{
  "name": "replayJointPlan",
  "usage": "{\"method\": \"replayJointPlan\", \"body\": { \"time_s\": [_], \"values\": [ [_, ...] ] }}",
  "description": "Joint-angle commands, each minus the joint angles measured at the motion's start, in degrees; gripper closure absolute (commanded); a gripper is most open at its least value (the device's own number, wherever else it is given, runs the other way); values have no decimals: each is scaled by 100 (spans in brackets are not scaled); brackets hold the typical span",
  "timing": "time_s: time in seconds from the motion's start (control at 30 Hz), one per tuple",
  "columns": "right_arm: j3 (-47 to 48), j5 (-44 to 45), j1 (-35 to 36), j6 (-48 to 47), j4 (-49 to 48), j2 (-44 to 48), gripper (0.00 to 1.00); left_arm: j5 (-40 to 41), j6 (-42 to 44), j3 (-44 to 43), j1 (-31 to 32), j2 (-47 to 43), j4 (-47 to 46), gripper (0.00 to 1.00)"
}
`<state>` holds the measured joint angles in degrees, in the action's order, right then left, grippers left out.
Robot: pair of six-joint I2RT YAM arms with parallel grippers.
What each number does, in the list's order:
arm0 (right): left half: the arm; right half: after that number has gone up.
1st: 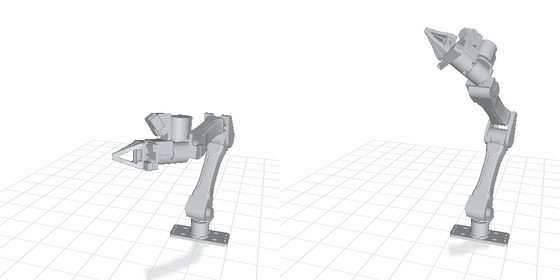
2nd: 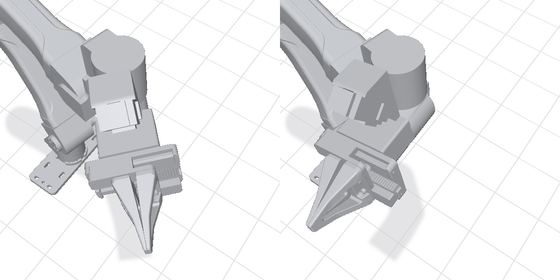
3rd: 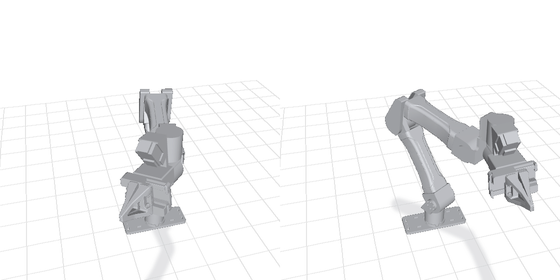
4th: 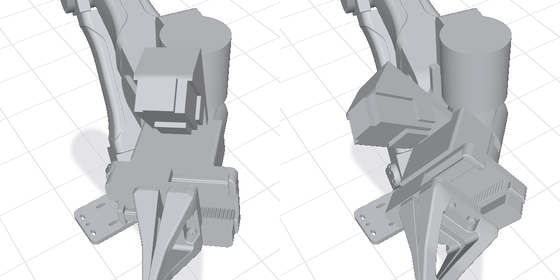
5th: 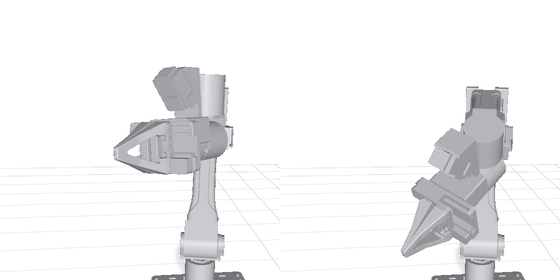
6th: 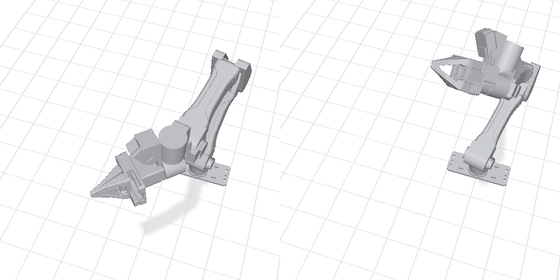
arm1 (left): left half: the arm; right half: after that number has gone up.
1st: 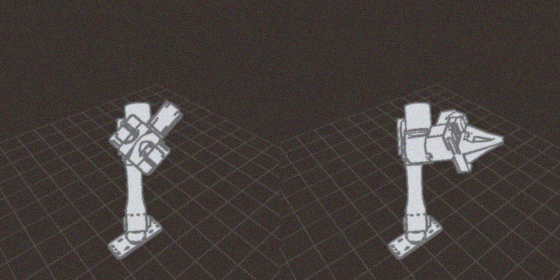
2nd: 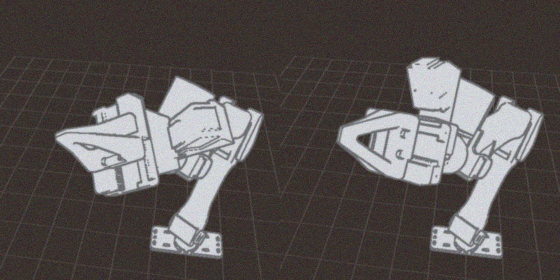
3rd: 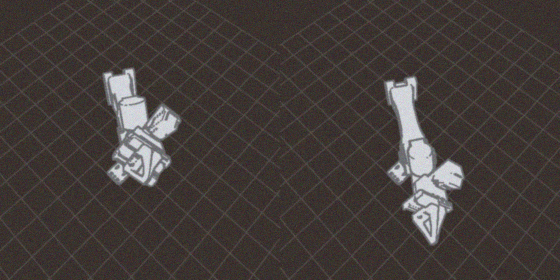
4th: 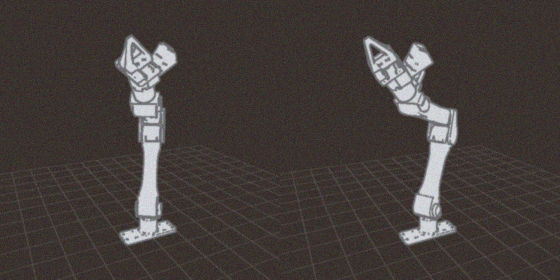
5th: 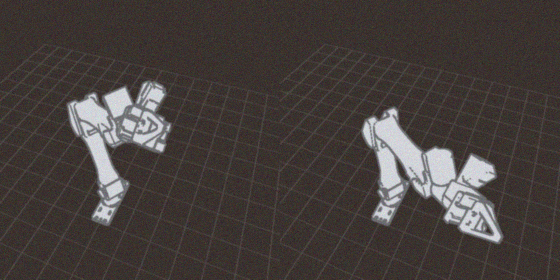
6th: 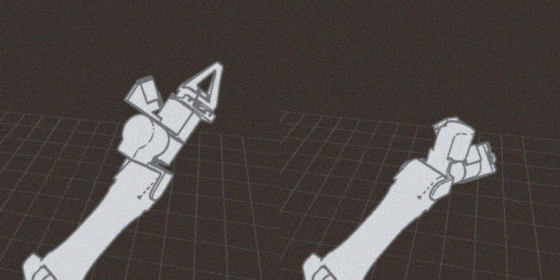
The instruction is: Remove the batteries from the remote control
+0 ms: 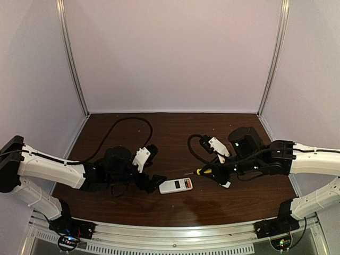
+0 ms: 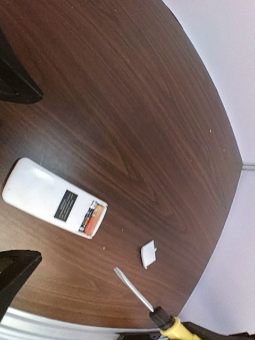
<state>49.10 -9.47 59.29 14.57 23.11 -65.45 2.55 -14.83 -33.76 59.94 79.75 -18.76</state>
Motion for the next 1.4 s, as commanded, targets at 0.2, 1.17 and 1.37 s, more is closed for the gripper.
{"method": "replayJointPlan", "body": {
  "time_s": [0.2, 1.17, 1.37],
  "values": [
    [-35, 302, -171, 119, -279, 49, 100, 601, 5, 133, -160, 200, -357, 3],
    [545, 266, -188, -29, -329, -463, 100, -1395, 989, 1285, -164, 833, -2354, 3],
    [422, 297, -189, -5, -349, -343, 100, -1404, 1096, 1255, -165, 1227, -2767, 3]
  ]
}}
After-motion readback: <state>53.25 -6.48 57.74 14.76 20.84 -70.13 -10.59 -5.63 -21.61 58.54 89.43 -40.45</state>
